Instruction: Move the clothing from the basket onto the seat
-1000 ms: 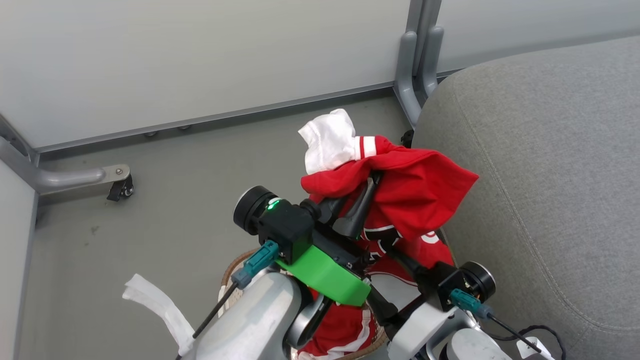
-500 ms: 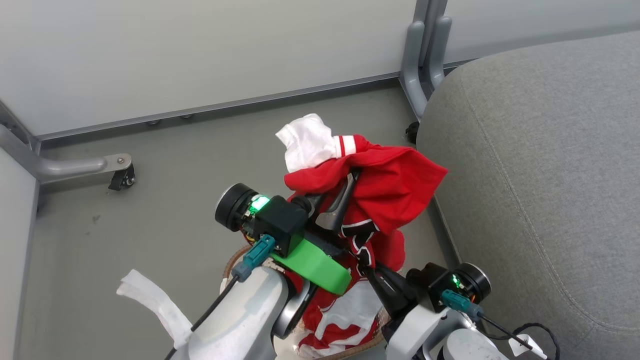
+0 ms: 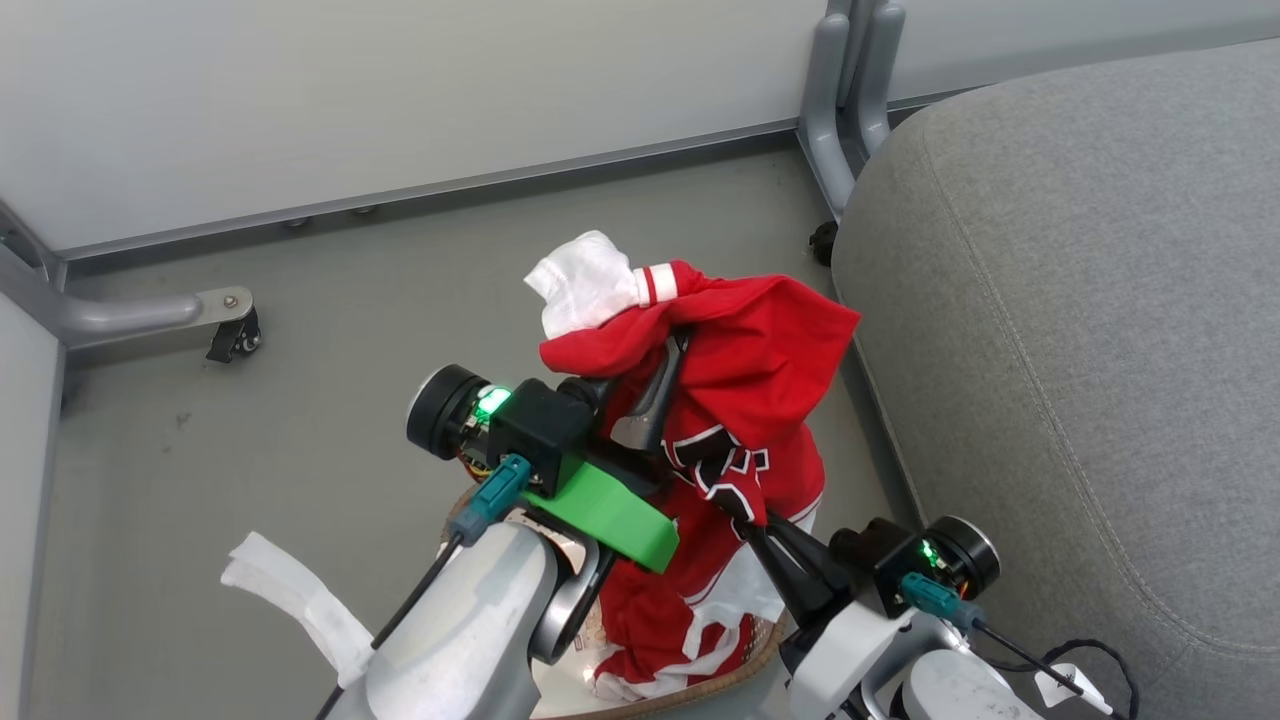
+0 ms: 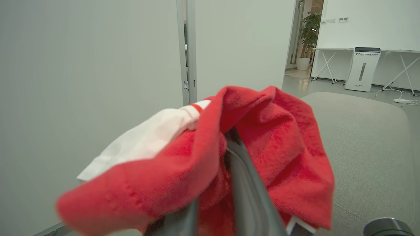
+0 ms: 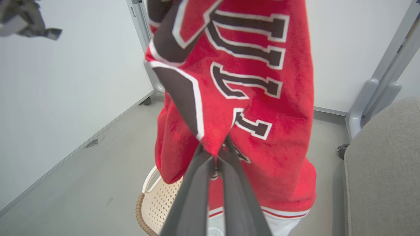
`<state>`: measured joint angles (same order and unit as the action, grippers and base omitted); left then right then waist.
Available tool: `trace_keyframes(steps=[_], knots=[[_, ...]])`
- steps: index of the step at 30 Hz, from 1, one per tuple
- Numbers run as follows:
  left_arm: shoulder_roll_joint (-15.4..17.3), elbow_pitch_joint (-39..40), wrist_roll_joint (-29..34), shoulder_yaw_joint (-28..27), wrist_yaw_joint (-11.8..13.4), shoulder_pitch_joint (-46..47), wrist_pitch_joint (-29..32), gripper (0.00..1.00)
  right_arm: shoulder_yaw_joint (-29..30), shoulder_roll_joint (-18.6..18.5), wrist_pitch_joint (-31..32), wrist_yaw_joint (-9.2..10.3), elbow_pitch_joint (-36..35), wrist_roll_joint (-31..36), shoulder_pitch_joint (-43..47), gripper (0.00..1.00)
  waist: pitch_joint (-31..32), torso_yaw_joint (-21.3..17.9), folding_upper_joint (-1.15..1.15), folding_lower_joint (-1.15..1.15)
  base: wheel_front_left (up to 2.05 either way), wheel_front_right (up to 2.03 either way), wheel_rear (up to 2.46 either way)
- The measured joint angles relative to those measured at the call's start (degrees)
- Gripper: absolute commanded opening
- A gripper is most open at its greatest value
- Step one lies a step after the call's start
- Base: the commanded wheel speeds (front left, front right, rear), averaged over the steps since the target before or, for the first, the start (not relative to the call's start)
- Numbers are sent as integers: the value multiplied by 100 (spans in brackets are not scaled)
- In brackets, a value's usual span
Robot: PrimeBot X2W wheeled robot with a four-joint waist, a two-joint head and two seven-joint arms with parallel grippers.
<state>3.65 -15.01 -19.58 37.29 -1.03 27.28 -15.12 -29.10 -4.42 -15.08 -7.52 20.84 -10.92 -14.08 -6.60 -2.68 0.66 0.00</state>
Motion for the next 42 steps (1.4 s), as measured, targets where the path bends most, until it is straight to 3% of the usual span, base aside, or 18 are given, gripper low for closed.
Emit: trace_keyframes(steps=[1, 29, 42], knots=[[-8, -20, 8, -16, 1, -3, 0, 100, 19, 0, 0, 0, -12, 7, 0, 0, -8, 1, 0, 0, 0, 0, 0], [-67, -189, 307, -447, -92, -70, 0, 100, 212, -38, 0, 0, -254, 85, -13, 0, -209, -69, 0, 0, 0, 0, 0], [-58, -93, 511, -772, -212, -375, -1, 100, 848, -19, 1, 0, -1099, 140, -70, 0, -290, -363, 0, 0, 0, 0, 0]])
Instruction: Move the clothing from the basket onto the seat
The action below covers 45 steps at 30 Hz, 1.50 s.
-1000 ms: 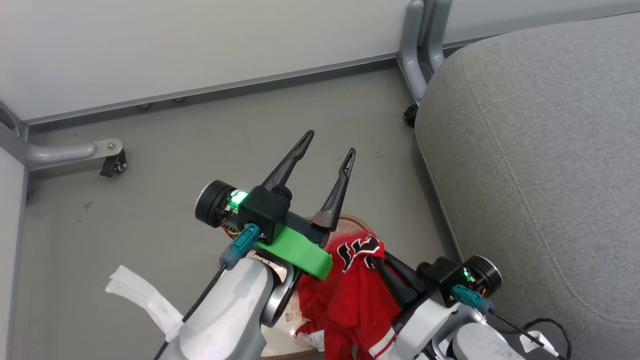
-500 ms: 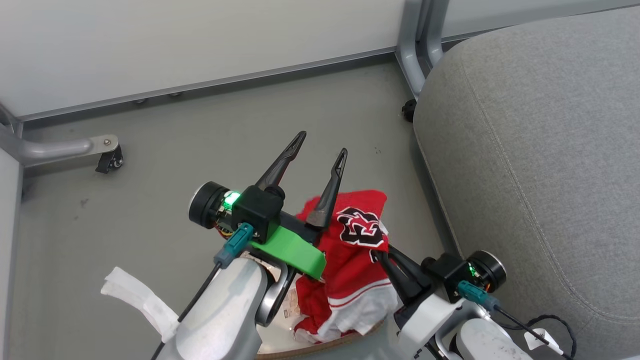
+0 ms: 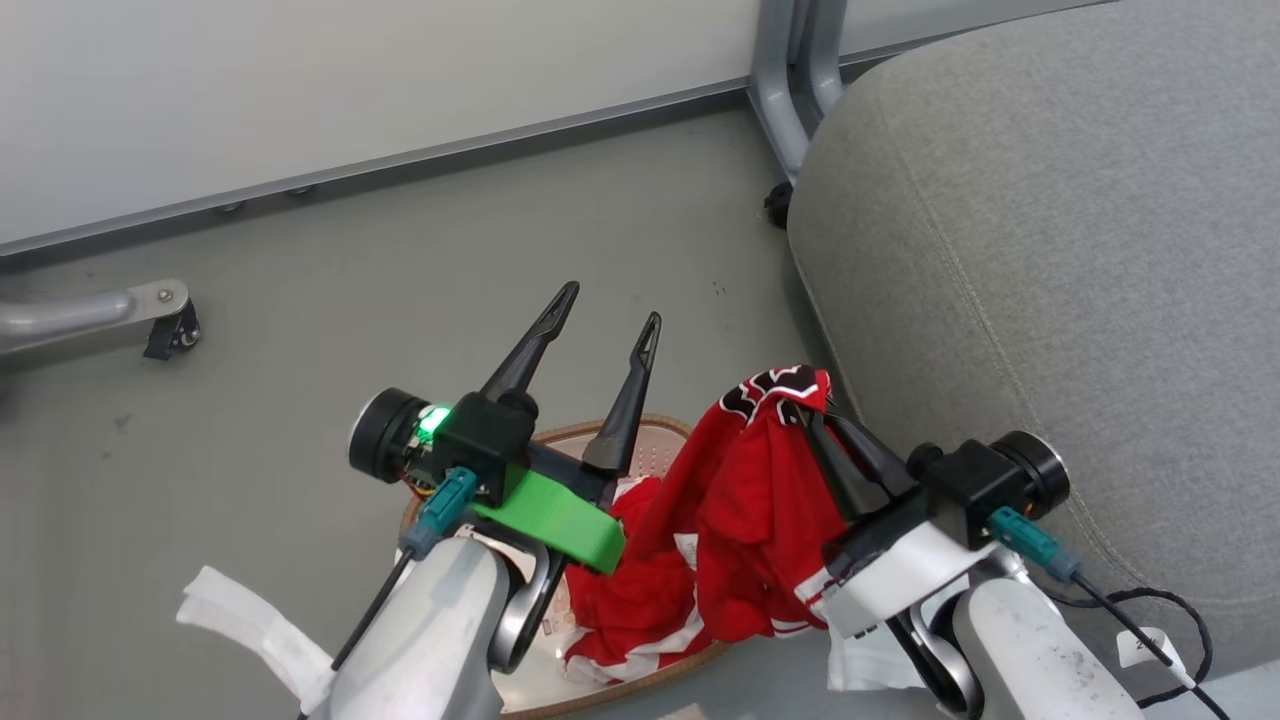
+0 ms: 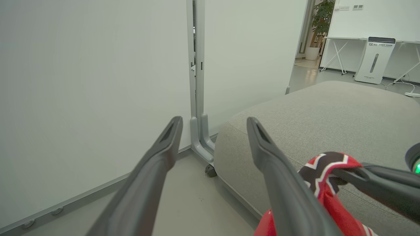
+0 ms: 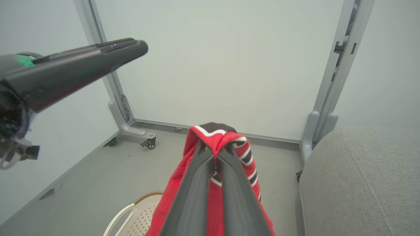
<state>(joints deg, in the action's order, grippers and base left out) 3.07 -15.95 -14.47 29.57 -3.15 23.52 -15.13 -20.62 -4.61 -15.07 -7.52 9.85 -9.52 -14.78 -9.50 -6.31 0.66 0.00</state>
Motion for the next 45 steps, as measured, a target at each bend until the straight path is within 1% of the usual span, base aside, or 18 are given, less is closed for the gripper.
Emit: trace_keyframes(steps=[7, 11, 15, 17, 23, 29, 34, 37, 39, 43, 45], knots=[[162, 277, 178, -315, -85, -408, 0, 100, 349, 48, -1, 0, -793, -70, 26, 0, -76, -407, 0, 0, 0, 0, 0], [304, 570, 349, -453, -170, -678, 0, 100, 503, 87, -1, 0, -1237, -178, 192, 0, -122, -713, 0, 0, 0, 0, 0], [344, 962, 434, -661, -213, -999, 0, 100, 723, 132, -1, 0, -1711, -303, 414, 0, -157, -1053, 0, 0, 0, 0, 0], [366, 1100, 485, -727, -234, -1171, 0, 100, 809, 131, -1, 0, -1931, -235, 556, 0, -170, -1237, 0, 0, 0, 0, 0], [460, 1239, 634, -693, -298, -1602, 0, 100, 990, 129, -1, 0, -2387, -73, 1054, 0, -188, -1766, 0, 0, 0, 0, 0], [480, 1345, 745, -570, -346, -1702, 0, 100, 1281, 130, -1, 0, -2696, 10, 1539, 0, -228, -2252, 0, 0, 0, 0, 0], [537, 1426, 822, -377, -389, -1686, 0, 100, 1546, 137, -1, 0, -2948, -24, 1713, 0, -391, -2519, 0, 0, 0, 0, 0], [613, 1525, 868, -288, -391, -1616, 0, 100, 1678, 134, -1, 0, -3030, -126, 1625, 0, -549, -2586, 0, 0, 0, 0, 0], [688, 1614, 900, -212, -394, -1550, 0, 100, 1777, 52, -1, 0, -3059, -225, 1329, 0, -700, -2615, 0, 0, 0, 0, 0], [866, 1792, 969, -65, -399, -1439, 27, 100, 2071, -263, -1, 0, -2910, -497, 497, 0, -1042, -2610, 0, 0, 0, 0, 0], [957, 1931, 1016, -9, -400, -1345, 120, 100, 2234, -548, -1, 0, -2706, -602, -46, 0, -1235, -2585, 0, 0, 0, 0, 0]])
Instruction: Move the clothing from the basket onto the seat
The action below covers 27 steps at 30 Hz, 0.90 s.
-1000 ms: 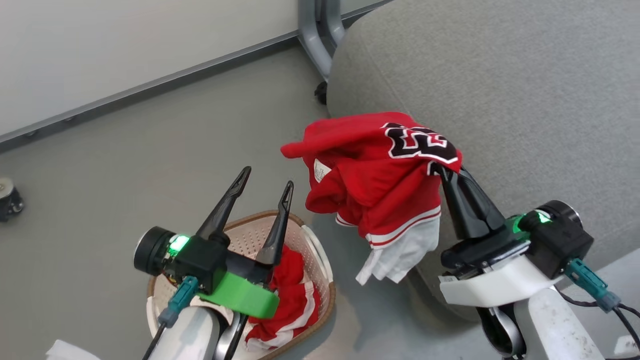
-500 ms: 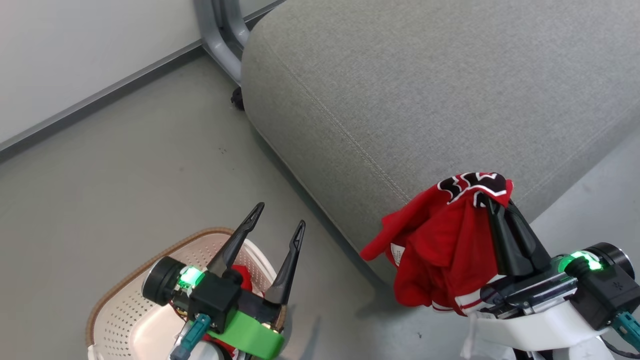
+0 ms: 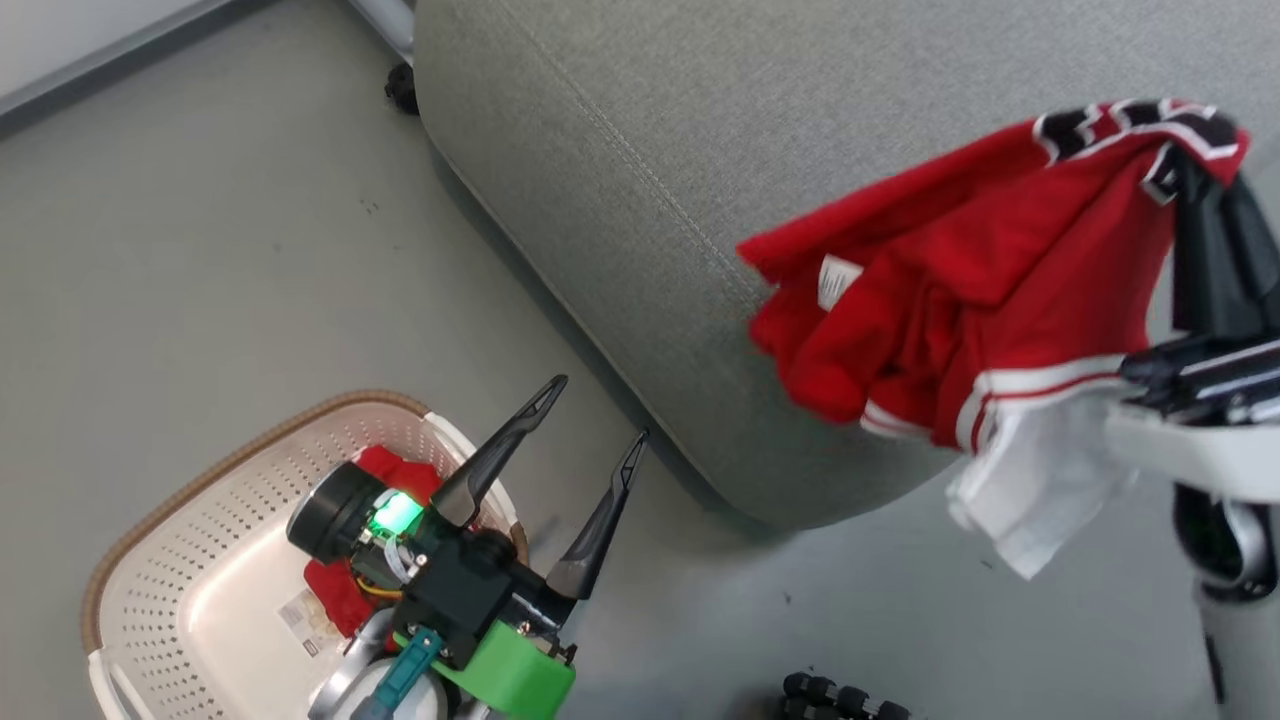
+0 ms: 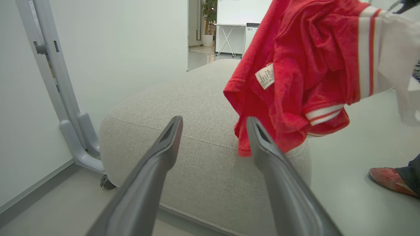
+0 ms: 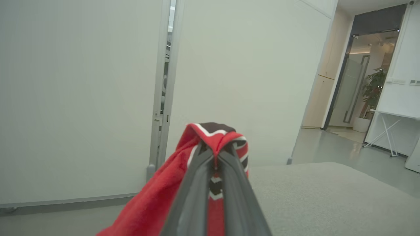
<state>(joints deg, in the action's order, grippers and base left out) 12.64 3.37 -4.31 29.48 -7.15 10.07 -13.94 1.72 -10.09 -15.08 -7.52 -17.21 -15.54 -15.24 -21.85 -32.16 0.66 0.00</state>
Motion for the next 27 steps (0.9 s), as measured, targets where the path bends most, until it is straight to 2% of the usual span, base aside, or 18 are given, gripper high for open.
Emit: trace_keyframes(steps=[6, 10, 13, 19, 27], knots=[[263, 526, 76, 21, -14, 213, 303, 100, 649, -758, -1, 0, 905, -495, -1663, 0, -609, 130, 0, 0, 0, 0, 0], [369, 753, 144, 0, -9, 335, 391, 100, 926, -1144, 0, 0, 1511, -487, -2522, 0, -995, 263, 0, -1, 0, 0, 0], [367, 827, 187, 5, 8, 497, 412, 100, 959, -1390, -2, 0, 1941, -215, -2923, 0, -1274, 399, 0, -1, 0, 0, 0], [337, 889, 200, 0, 90, 569, 392, 100, 824, -1403, 0, -1, 3008, 20, -3060, 0, -1686, 671, 0, -1, 0, 0, 0], [268, 692, 190, 62, 159, 656, 185, 100, 879, -1048, -2, -1, 3980, 504, -2736, 0, -1946, 1096, 0, -1, 0, 0, 0]])
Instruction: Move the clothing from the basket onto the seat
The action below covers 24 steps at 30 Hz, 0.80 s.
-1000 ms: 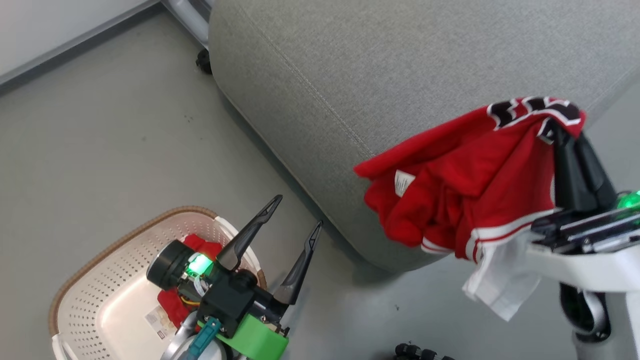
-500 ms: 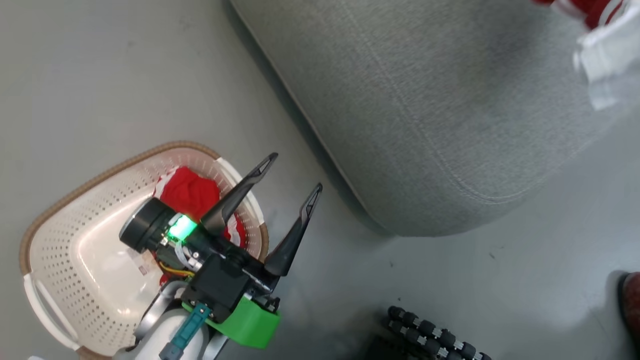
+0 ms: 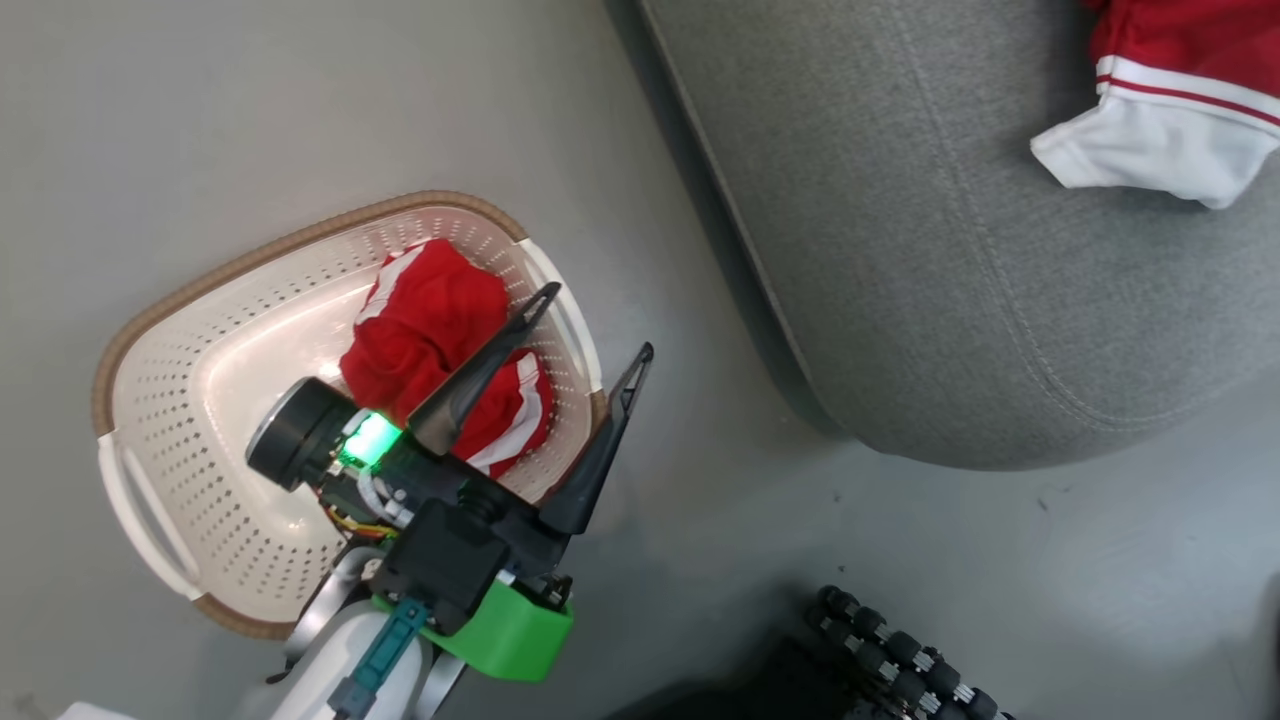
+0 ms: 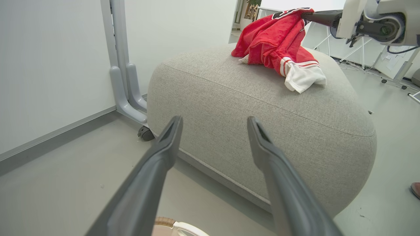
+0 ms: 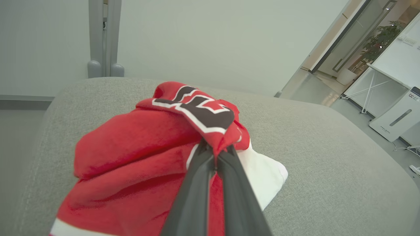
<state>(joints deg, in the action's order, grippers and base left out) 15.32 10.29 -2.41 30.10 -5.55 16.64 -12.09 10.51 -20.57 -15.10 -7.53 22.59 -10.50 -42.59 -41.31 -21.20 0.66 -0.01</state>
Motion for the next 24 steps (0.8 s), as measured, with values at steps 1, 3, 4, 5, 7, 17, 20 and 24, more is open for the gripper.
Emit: trace_keyframes(steps=[1, 3, 4, 5, 7, 17, 20, 24], knots=[[-12, -41, 0, 41, -7, 38, -16, 100, 66, 34, 1, 0, 44, 33, 62, 0, -5, 47, 0, 0, 0, 0, 0], [-24, -138, 3, 92, -24, 119, -68, 100, 201, 140, 0, 0, 59, 47, 196, 0, 3, 158, 0, 0, 0, 0, 0], [-31, -169, 3, 89, -23, 142, -85, 100, 244, 189, 0, 0, 44, 32, 259, 0, 14, 200, 0, 0, 0, 0, 0], [-44, -214, 3, 66, 20, 163, -114, 100, 325, 261, 0, 0, 9, -4, 348, 28, 37, 245, 0, 0, 0, 0, 0], [-124, -315, -18, -24, 154, 163, -149, 100, 446, 339, 1, 0, -194, 3, 591, 100, 113, 306, 0, 0, 0, 0, 0], [-787, -1102, -794, -294, 382, -109, -288, 100, 392, 839, 0, 1, -1608, 181, 2200, 100, 881, 568, 0, 1, 0, 0, 0], [-946, -1215, -884, -379, 383, -181, -294, 100, 197, 898, 0, 0, -1763, 201, 2572, 100, 1190, 673, 0, 1, 0, 0, 0], [-1072, -1220, -800, -586, 556, -382, -303, 100, -298, 936, 0, 0, -1866, 283, 2892, 100, 1640, 839, 0, 1, 0, 0, 0]])
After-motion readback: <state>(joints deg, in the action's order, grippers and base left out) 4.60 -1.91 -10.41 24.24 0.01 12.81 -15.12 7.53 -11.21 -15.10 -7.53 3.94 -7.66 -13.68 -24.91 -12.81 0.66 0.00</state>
